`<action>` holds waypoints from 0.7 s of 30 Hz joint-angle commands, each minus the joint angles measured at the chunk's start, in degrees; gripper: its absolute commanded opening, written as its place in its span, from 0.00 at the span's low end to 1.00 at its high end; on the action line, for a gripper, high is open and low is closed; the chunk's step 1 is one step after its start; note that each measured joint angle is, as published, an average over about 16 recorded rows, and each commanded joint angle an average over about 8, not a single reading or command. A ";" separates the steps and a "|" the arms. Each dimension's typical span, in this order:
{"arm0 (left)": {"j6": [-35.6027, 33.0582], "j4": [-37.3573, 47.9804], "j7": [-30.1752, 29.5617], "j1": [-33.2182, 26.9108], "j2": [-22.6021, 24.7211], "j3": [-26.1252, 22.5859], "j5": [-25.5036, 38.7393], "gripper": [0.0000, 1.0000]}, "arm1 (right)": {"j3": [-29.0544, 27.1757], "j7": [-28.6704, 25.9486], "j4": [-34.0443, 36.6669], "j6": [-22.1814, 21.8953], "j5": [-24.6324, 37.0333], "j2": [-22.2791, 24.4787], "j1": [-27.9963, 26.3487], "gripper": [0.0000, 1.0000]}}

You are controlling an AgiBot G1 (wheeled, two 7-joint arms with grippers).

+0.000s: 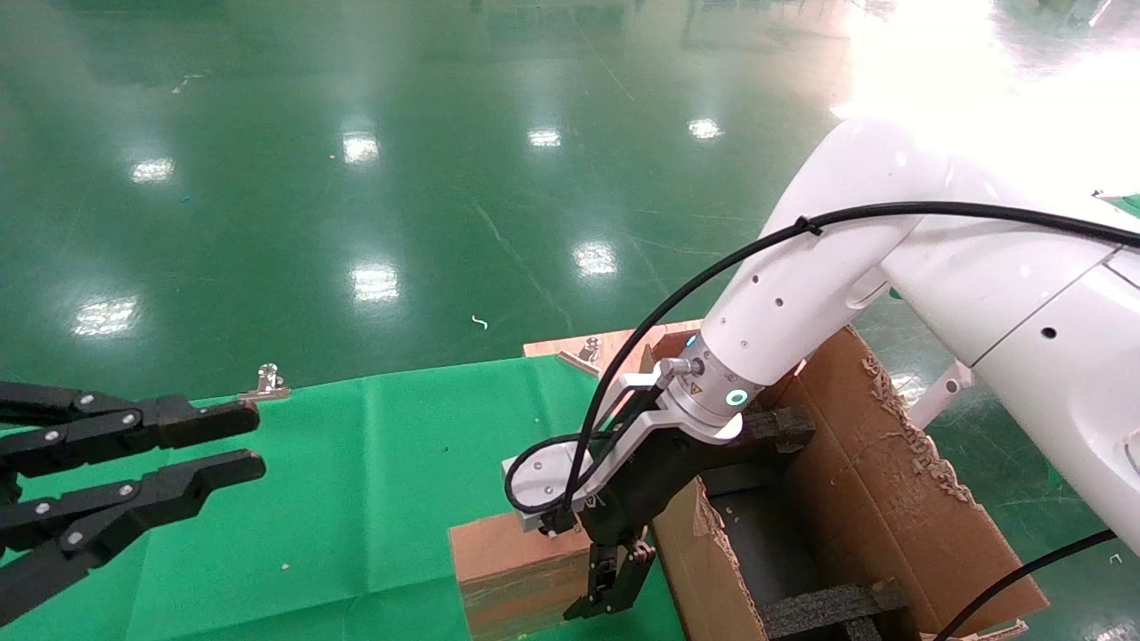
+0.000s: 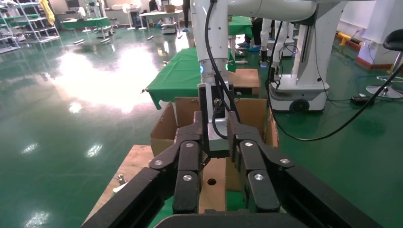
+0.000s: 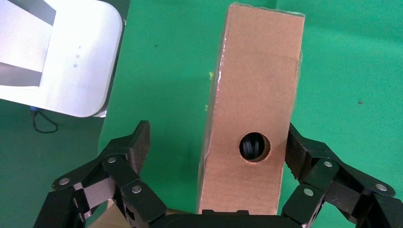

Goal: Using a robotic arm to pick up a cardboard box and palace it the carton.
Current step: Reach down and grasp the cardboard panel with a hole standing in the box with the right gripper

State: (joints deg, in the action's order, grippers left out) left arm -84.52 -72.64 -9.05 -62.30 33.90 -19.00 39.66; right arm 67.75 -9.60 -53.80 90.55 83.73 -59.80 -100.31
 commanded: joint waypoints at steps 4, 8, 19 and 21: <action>0.00 0.00 0.00 0.00 0.00 0.00 -0.01 1.00 | -0.41 -0.17 -0.23 -0.01 0.00 0.21 0.14 0.00; 0.00 0.00 0.00 0.00 0.00 0.00 -0.02 1.00 | -0.61 -0.26 -0.35 -0.03 0.00 0.31 0.21 0.00; 0.00 0.00 0.00 0.00 0.00 0.00 -0.03 1.00 | -0.92 -0.36 -0.53 -0.09 0.00 0.46 0.33 0.00; 0.00 0.00 0.00 0.00 0.00 0.00 -0.04 1.00 | -0.95 -0.37 -0.55 -0.10 0.01 0.47 0.34 0.00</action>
State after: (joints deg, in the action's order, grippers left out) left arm -84.52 -72.64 -9.05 -62.30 33.90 -19.01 39.62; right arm 66.84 -9.95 -54.35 90.41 83.75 -59.33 -99.96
